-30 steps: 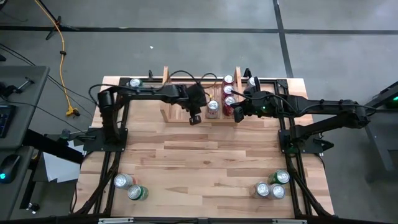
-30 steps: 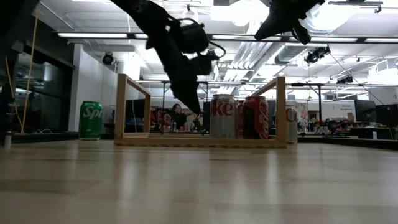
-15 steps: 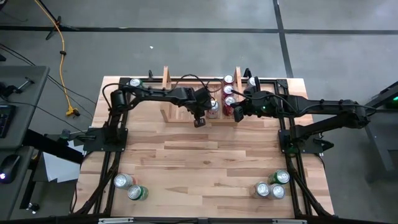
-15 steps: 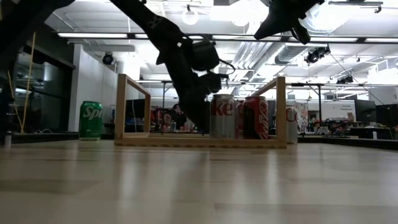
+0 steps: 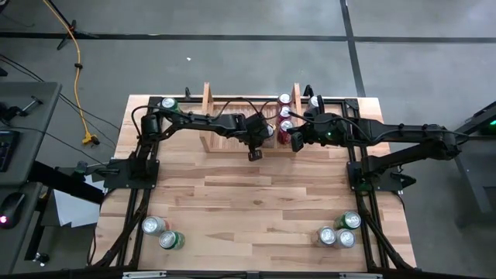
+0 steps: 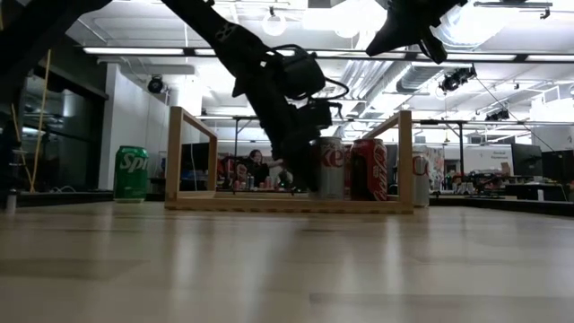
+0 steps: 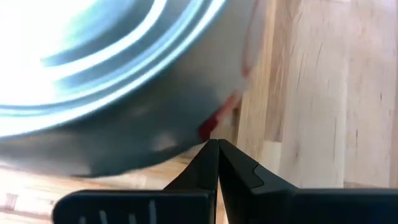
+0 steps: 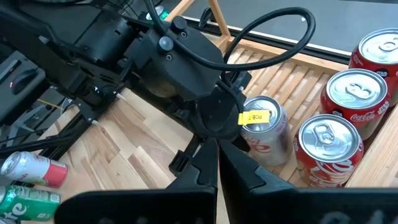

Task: Place canned beverage on shelf
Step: Put the top left red-silver soda can on the shelf, then put the top red-silver soda can aligned with the other red-silver soda can on the shelf

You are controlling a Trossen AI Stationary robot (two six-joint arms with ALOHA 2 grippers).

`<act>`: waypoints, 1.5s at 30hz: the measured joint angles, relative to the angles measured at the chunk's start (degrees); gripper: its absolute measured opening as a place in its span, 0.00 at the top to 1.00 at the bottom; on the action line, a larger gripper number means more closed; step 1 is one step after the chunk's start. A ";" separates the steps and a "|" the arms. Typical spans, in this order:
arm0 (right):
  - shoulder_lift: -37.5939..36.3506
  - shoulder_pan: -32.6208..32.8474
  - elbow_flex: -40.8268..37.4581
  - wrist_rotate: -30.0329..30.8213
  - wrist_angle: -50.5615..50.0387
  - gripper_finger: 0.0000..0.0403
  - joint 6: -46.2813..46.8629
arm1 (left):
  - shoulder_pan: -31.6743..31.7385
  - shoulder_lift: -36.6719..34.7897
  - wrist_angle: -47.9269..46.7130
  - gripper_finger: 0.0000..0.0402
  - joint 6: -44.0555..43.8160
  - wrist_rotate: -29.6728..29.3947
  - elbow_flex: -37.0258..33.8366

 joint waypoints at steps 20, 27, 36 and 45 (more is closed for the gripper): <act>0.00 0.00 0.00 0.00 -0.02 1.00 0.44 | -1.47 0.00 2.31 1.00 0.26 2.60 0.00; 0.01 0.00 0.00 -0.06 -0.02 1.00 0.42 | -1.43 -2.90 -7.19 1.00 1.27 3.24 -0.02; 0.00 -0.11 0.00 0.46 2.97 1.00 -2.82 | -0.60 -21.07 -22.27 1.00 2.06 3.38 -0.04; 0.00 -0.44 0.00 0.68 9.92 1.00 -10.88 | -2.28 -50.72 -11.98 1.00 -5.44 3.08 -4.62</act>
